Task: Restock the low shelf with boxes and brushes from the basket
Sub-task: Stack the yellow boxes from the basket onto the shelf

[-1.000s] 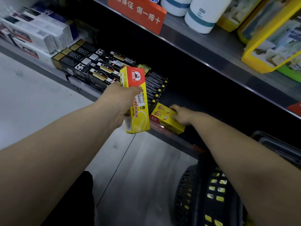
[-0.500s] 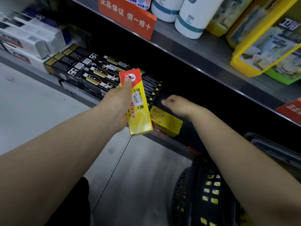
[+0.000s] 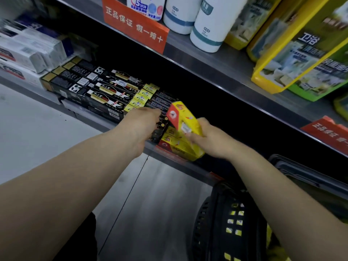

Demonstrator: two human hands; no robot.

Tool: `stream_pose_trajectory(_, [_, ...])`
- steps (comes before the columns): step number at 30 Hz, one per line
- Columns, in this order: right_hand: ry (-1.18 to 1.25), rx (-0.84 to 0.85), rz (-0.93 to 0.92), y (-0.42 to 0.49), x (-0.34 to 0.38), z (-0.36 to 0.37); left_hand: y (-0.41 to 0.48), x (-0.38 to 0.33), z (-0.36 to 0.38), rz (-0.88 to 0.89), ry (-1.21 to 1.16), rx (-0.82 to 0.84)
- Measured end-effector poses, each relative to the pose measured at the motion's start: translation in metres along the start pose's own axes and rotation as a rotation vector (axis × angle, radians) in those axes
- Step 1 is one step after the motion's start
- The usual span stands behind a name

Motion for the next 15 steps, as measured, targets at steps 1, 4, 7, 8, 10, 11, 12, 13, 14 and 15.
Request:
stream_pose_trajectory(1, [-0.101, -0.007, 0.067, 0.011, -0.014, 0.000, 0.000, -0.002, 0.000, 0.015, 0.013, 0.016])
stream_pose_trajectory(4, [-0.329, 0.015, 0.248, 0.050, -0.051, 0.006, -0.002, -0.008, 0.007, 0.091, 0.118, 0.123])
stream_pose_trajectory(7, [-0.431, 0.063, 0.276, 0.082, -0.066, 0.023, -0.003, -0.014, 0.010, 0.154, 0.202, 0.152])
stream_pose_trajectory(8, [-0.444, 0.066, 0.277, 0.090, -0.069, 0.030, -0.003, -0.015, 0.009, 0.154, 0.199, 0.151])
stream_pose_trajectory(10, [-0.439, 0.075, 0.283, 0.102, -0.075, 0.044, -0.001, -0.017, 0.008, 0.153, 0.189, 0.151])
stream_pose_trajectory(11, [-0.418, 0.093, 0.268, 0.107, -0.076, 0.053, 0.000, -0.018, 0.007, 0.159, 0.194, 0.152])
stream_pose_trajectory(12, [-0.391, 0.123, 0.240, 0.112, -0.077, 0.062, 0.001, -0.019, 0.007, 0.166, 0.201, 0.152])
stream_pose_trajectory(13, [-0.366, 0.154, 0.211, 0.115, -0.077, 0.068, 0.001, -0.020, 0.006, 0.172, 0.207, 0.153])
stream_pose_trajectory(14, [-0.352, 0.174, 0.186, 0.117, -0.077, 0.073, 0.001, -0.021, 0.006, 0.173, 0.212, 0.155])
stream_pose_trajectory(15, [-0.346, 0.182, 0.169, 0.118, -0.077, 0.075, 0.001, -0.021, 0.006, 0.170, 0.215, 0.157])
Point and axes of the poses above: each hand's wrist, its own y-axis towards the middle knuckle, its own z-axis out of the palm, x = y × z, the point moved 8 cm from there along y, towards the middle knuckle, and after that the axes turned 14 degrees about -y, right-handed, at the moved point
